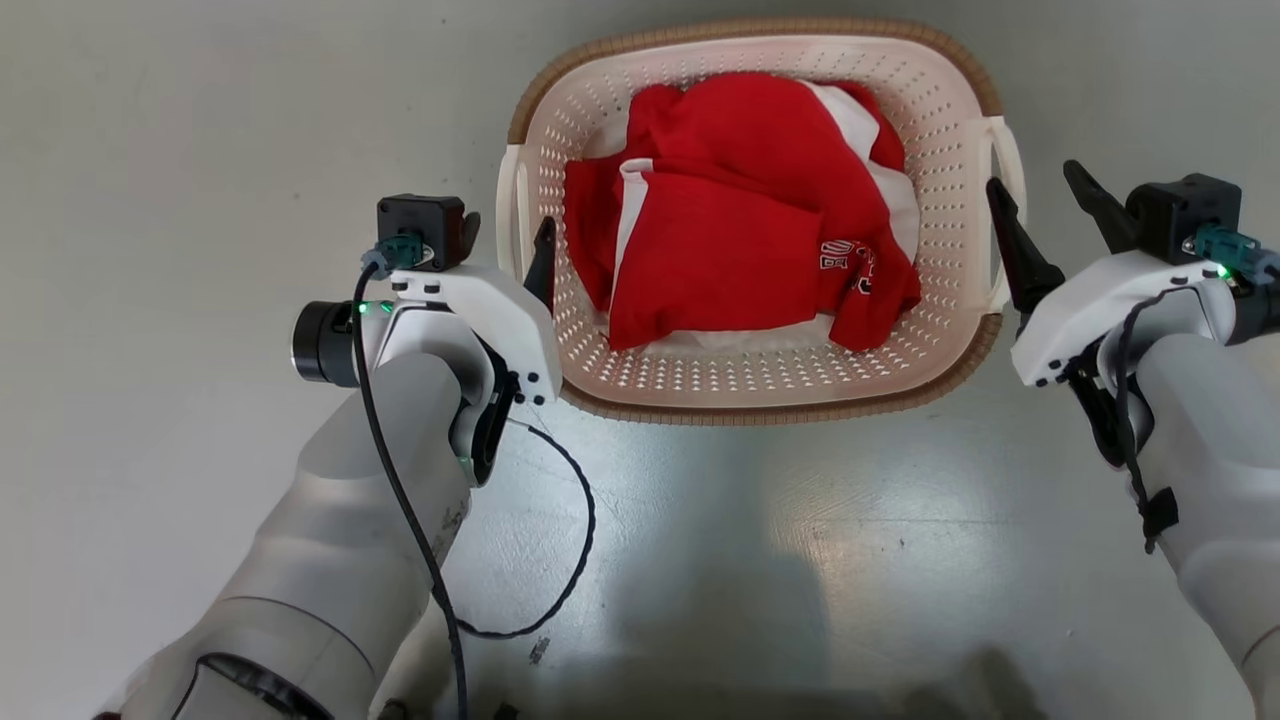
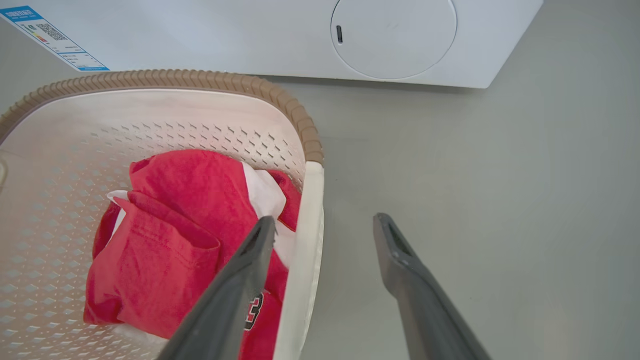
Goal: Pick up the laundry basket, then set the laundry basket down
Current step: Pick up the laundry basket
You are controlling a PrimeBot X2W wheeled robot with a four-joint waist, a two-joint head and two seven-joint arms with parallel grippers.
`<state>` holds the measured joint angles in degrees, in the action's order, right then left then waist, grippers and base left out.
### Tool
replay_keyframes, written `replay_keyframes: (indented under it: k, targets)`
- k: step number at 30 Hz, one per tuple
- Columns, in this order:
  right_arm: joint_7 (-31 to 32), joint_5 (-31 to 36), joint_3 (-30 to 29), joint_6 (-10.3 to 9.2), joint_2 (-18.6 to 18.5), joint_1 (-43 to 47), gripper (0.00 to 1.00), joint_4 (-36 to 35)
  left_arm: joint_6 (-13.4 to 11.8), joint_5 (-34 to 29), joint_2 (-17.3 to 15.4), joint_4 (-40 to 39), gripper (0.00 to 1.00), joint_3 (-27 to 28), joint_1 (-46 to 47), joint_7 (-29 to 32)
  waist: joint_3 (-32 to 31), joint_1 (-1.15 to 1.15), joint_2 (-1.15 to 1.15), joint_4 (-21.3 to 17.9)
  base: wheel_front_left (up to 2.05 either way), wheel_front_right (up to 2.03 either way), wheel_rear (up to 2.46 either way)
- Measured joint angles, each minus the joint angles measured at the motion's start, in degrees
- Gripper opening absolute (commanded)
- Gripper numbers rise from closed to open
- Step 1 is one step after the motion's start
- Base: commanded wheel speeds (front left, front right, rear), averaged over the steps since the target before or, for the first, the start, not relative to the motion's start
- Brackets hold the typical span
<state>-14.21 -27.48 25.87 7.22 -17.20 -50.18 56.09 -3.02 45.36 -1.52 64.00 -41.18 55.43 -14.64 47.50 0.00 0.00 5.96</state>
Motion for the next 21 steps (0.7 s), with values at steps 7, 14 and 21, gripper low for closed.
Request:
replay_keyframes:
  k: [7,14,21]
  targets:
    - [0.0,-0.5,0.1,0.00,0.6,-0.6,1.00,0.7,-0.4,2.7,0.0,0.9,1.00,-3.3,1.1,0.0,1.7,0.00,0.00,0.4,0.00,0.00,0.00]
    - [0.0,-0.9,0.4,0.00,0.7,-0.7,1.00,2.1,-1.0,5.6,0.0,0.8,1.00,-7.1,1.9,0.1,2.8,0.00,0.00,1.1,0.00,0.00,0.00]
    - [0.0,-1.9,1.5,0.00,1.3,-1.4,1.00,3.6,-1.7,8.1,0.0,0.8,1.00,-10.5,3.0,0.6,3.6,0.00,0.00,1.7,0.00,0.00,0.00]
